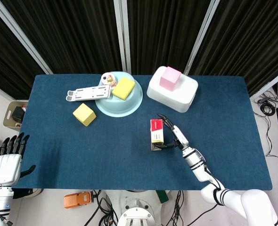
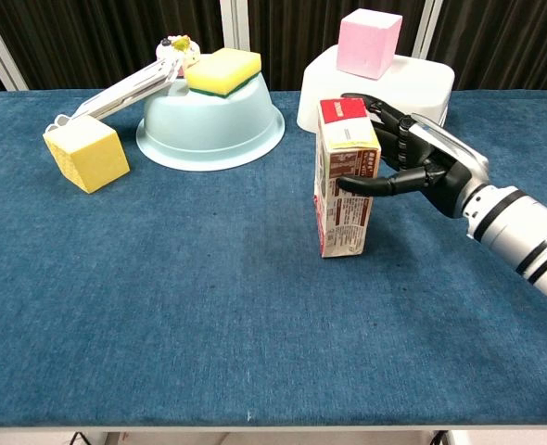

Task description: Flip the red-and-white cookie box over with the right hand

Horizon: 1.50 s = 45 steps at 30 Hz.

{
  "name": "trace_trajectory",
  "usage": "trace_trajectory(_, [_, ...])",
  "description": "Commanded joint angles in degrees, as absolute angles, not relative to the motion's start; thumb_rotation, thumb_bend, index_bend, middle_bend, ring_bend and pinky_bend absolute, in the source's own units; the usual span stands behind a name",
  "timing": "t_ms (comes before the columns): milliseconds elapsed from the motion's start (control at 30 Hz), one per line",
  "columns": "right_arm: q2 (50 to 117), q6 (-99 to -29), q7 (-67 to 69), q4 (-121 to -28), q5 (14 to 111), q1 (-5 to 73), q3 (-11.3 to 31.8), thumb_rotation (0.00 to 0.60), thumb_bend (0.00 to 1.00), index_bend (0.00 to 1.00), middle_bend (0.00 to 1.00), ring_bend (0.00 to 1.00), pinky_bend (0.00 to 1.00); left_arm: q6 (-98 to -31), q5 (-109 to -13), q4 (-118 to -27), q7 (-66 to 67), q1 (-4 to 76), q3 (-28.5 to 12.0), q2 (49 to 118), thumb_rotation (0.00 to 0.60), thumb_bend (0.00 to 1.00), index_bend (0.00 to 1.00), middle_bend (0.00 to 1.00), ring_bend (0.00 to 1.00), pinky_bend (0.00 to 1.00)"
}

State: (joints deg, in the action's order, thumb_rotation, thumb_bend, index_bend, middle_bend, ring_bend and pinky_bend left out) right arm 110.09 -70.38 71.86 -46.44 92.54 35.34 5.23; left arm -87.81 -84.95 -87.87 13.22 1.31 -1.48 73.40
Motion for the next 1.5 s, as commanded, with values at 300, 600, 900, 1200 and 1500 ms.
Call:
trace_trajectory(300, [94.7, -75.0, 53.9, -63.0, 95.1, 32.4, 2.1, 0.6, 0.16, 0.0, 0.0, 0.0, 0.0, -87.9, -85.2, -87.6, 12.9, 1.5, -1.6, 73.4, 0.6, 0.13, 0.0, 0.0, 0.0, 0.0])
trace_trajectory(600, [71.5, -62.5, 18.9, -101.0, 81.6, 34.6, 7.0, 0.574, 0.0, 0.0, 0.0, 0.0, 0.0, -87.7, -85.6, -88.1, 13.5, 2.0, -1.7, 73.5, 0.6, 0.13, 0.0, 0.0, 0.0, 0.0])
trace_trajectory(900, [66.8, -52.2, -12.3, -116.7, 52.5, 46.9, 12.4, 0.567, 0.0, 0.0, 0.0, 0.0, 0.0, -88.2, -85.6, -88.9, 14.1, 1.6, -1.5, 72.8, 0.6, 0.13, 0.0, 0.0, 0.0, 0.0])
trace_trajectory(1200, [70.5, -58.2, -36.7, -119.4, 18.7, 64.4, 12.3, 0.567, 0.0, 0.0, 0.0, 0.0, 0.0, -88.0, -84.7, -88.5, 13.4, 1.0, -1.2, 72.5, 0.6, 0.13, 0.0, 0.0, 0.0, 0.0])
trace_trajectory(1500, [74.7, -61.8, -41.9, -116.7, 8.9, 71.1, 12.3, 0.568, 0.0, 0.0, 0.0, 0.0, 0.0, -87.8, -84.4, -88.0, 12.8, 0.9, -1.3, 72.5, 0.6, 0.13, 0.0, 0.0, 0.0, 0.0])
